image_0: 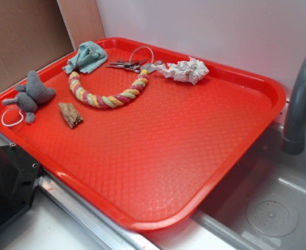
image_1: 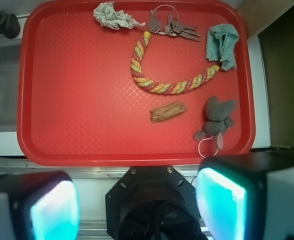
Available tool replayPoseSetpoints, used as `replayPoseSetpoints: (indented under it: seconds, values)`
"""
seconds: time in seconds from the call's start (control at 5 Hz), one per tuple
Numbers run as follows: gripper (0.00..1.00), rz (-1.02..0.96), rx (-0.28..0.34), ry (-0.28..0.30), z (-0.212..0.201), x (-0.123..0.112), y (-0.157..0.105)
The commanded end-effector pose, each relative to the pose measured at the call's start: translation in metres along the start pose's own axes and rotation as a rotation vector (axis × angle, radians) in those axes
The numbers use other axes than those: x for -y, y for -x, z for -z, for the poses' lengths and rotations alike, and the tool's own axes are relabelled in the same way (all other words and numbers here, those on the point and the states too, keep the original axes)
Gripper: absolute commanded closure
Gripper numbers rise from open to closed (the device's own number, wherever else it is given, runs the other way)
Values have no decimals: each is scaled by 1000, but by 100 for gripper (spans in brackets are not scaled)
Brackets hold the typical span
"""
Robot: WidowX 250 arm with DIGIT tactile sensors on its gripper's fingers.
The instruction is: Grab the blue cloth.
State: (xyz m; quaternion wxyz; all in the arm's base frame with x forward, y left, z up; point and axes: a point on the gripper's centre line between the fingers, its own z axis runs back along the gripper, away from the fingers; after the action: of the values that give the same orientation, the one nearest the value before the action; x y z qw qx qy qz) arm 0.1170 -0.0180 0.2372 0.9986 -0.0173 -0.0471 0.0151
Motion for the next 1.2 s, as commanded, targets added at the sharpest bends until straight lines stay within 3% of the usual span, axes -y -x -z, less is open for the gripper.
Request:
replayPoseSetpoints:
  seconds: [0.0, 0.6, 0.8, 1.0]
  values:
    - [0, 0, 0, 0, 0, 0, 0]
    - [0, -146, 21, -14, 11, -10, -12]
    - [0, -298, 54, -54, 33, -27, -41]
    - [0, -464, 116, -53, 47, -43, -59]
